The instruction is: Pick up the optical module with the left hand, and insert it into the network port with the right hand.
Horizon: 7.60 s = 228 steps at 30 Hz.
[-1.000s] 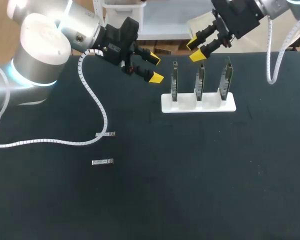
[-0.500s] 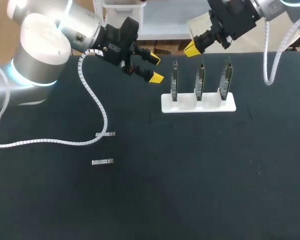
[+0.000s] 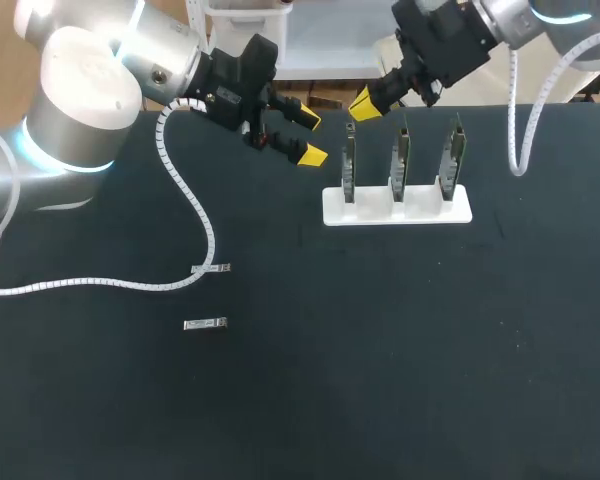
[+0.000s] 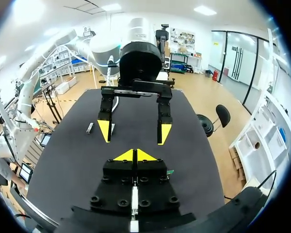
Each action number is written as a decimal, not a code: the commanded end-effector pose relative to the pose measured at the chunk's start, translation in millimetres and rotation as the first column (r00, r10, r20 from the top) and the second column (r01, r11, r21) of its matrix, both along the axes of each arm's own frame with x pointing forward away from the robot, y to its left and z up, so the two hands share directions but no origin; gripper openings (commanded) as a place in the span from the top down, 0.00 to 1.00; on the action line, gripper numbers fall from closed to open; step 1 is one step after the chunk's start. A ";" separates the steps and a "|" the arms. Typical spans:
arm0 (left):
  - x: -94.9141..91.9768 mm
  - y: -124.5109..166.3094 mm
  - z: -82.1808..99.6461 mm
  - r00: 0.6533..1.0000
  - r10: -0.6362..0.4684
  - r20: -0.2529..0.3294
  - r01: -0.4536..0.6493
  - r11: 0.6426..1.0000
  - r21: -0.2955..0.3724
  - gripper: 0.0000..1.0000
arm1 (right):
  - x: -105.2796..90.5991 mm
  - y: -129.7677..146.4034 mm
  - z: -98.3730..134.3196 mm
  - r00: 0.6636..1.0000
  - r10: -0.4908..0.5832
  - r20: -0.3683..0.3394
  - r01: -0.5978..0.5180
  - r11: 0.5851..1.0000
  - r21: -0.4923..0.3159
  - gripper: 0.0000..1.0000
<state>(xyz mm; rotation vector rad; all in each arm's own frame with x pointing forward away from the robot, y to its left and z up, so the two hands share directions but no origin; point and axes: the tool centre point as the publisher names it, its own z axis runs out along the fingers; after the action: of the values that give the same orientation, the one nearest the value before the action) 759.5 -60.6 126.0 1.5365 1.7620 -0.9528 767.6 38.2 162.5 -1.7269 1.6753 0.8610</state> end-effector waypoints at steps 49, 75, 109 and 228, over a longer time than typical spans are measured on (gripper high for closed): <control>0.6 0.0 -0.4 1.000 -0.001 0.001 0.001 1.000 0.000 0.00 | 13.8 6.3 -21.1 0.999 -0.004 -0.041 0.002 0.999 -0.041 1.00; 0.6 0.0 -0.4 1.000 -0.001 0.001 0.001 1.000 0.000 0.00 | 16.1 -8.6 5.4 0.994 -0.052 -0.099 0.060 0.995 0.078 1.00; 0.6 0.0 -0.4 1.000 -0.001 0.001 0.001 1.000 0.000 0.00 | -8.1 -108.4 1.9 0.985 -0.082 -0.153 0.090 0.995 0.046 1.00; -141.1 161.8 -19.0 0.993 0.073 -0.090 -0.032 0.916 0.399 0.00 | -2.2 -104.8 -10.1 0.990 -0.055 -0.129 0.057 0.998 0.012 0.00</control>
<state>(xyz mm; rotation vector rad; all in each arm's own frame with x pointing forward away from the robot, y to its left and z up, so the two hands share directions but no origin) 619.5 96.4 106.1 1.7164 2.1701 -0.6781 765.2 -66.4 152.6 -1.6364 1.7895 0.9741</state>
